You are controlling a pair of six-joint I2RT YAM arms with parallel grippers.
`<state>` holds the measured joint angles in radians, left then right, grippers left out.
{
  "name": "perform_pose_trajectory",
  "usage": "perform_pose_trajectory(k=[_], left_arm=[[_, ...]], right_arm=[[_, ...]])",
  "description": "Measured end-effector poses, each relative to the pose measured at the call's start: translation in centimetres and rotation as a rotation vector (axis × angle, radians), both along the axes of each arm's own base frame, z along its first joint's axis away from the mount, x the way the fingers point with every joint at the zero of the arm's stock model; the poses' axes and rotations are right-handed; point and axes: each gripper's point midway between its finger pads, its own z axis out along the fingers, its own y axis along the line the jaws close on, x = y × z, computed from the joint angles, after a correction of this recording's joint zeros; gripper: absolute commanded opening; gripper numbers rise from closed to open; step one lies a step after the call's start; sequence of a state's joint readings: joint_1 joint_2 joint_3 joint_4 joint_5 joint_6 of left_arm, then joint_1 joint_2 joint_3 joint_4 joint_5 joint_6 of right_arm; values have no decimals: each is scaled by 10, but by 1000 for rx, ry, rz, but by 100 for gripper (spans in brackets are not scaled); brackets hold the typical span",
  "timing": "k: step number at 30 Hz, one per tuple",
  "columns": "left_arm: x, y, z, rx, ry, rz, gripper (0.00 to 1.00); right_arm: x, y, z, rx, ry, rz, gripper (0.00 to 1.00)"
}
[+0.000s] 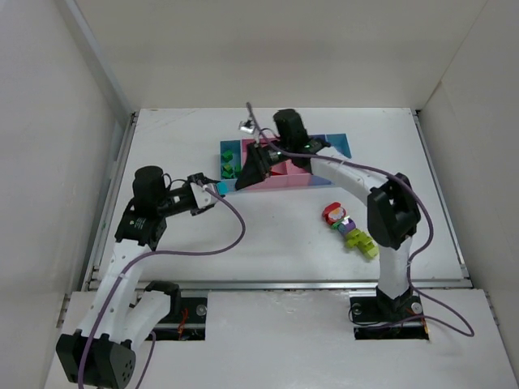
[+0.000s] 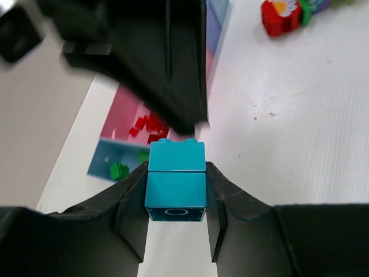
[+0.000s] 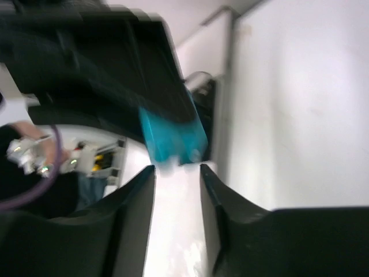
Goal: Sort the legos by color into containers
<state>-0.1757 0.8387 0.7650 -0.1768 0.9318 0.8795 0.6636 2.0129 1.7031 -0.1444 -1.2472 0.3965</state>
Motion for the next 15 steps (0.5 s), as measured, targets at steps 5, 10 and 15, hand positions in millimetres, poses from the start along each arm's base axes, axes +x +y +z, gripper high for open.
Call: perform_pose_trajectory(k=[5,10,15], left_arm=[[7,17,0,1,20,104,0],[9,20,-1,-6,43,136,0],[13,22,-3,-18,76,171,0]], right_arm=[[112,-88,-23,-93,-5,-410,0],[189,-170,-46,-194,-11,-756,0],[201,-176,-65,-373,-49,-916,0]])
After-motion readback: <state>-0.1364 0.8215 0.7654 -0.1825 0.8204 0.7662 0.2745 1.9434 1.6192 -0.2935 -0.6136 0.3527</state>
